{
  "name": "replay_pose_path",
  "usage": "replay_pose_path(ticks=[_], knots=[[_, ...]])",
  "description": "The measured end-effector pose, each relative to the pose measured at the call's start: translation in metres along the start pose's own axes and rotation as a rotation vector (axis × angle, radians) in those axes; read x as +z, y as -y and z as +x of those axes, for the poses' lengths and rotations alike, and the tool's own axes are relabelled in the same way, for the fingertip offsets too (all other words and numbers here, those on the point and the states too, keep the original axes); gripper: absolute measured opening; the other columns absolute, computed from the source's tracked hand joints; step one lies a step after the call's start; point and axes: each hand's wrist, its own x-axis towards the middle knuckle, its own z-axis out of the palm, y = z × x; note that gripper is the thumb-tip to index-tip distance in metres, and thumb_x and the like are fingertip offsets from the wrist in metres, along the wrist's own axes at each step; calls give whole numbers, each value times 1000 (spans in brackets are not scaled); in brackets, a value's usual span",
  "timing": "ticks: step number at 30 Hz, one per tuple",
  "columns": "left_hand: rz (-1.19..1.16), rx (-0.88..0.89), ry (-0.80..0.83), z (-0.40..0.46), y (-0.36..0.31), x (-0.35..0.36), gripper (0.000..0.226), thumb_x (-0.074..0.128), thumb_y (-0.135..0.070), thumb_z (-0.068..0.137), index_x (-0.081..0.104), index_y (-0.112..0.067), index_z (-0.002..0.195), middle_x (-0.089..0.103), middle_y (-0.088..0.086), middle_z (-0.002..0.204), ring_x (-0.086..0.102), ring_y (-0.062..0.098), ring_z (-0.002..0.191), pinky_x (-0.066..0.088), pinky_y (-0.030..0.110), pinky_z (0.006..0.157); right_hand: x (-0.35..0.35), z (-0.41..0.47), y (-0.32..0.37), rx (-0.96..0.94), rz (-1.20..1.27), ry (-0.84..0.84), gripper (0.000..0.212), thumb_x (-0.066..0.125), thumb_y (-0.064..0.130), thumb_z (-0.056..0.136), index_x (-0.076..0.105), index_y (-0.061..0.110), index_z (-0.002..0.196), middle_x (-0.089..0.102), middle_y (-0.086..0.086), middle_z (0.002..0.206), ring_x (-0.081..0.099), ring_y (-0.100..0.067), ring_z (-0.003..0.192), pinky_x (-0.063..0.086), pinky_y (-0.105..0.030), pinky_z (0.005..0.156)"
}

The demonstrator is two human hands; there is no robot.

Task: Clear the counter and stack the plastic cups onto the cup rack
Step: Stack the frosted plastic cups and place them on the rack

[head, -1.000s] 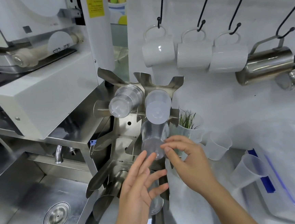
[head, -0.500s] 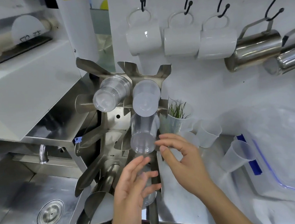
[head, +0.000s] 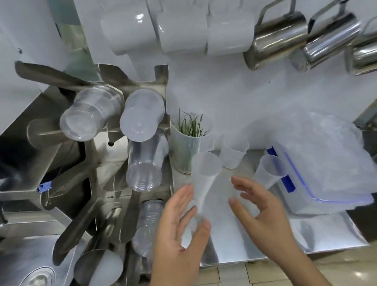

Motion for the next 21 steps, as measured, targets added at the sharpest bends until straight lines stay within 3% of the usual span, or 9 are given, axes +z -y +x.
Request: replay_pose_path(ticks=[4,9,12,14,18,21], knots=[[-1,-43,-16,10,12,20,70,76,-25,74,50,-45,135,56,-21,144,50,6,137,44,23,109,-29,-2,-23,52,-47,-76,44,72,19,85,60,40,122,64,25,123,62,-3,114,47,-20,93],[25,-123,-114,32,37,35,78,82,0,76,48,-44,131,58,-20,140,50,-2,133,42,29,110,-55,12,-50,85,-84,-120,52,75,17,84,55,44,124,64,28,120,60,4,113,46,-7,90],[105,-153,-172,47,55,45,83,84,1,75,45,-46,130,54,-27,137,50,-12,128,39,28,111,-72,27,-70,136,-116,-129,53,75,19,84,54,38,129,60,27,125,58,12,110,44,-14,93],[159,-169,-198,57,66,48,85,84,1,75,40,-43,134,50,-28,139,49,-13,128,38,32,114,-82,39,-83,177,-130,-146,55,75,20,84,53,32,133,60,18,130,59,6,110,45,-21,97],[272,-243,-267,73,90,54,93,89,-20,69,36,-44,141,46,-30,137,47,-4,129,38,34,113,-100,64,-107,187,-236,-135,60,74,19,84,49,26,138,54,10,136,55,-17,120,46,-40,103],[309,-271,-307,84,103,60,99,87,-41,55,35,-48,139,40,-42,132,47,-2,127,36,24,108,-107,82,-124,170,-280,-99,65,75,15,82,46,21,140,51,4,142,50,-18,127,43,-36,103]])
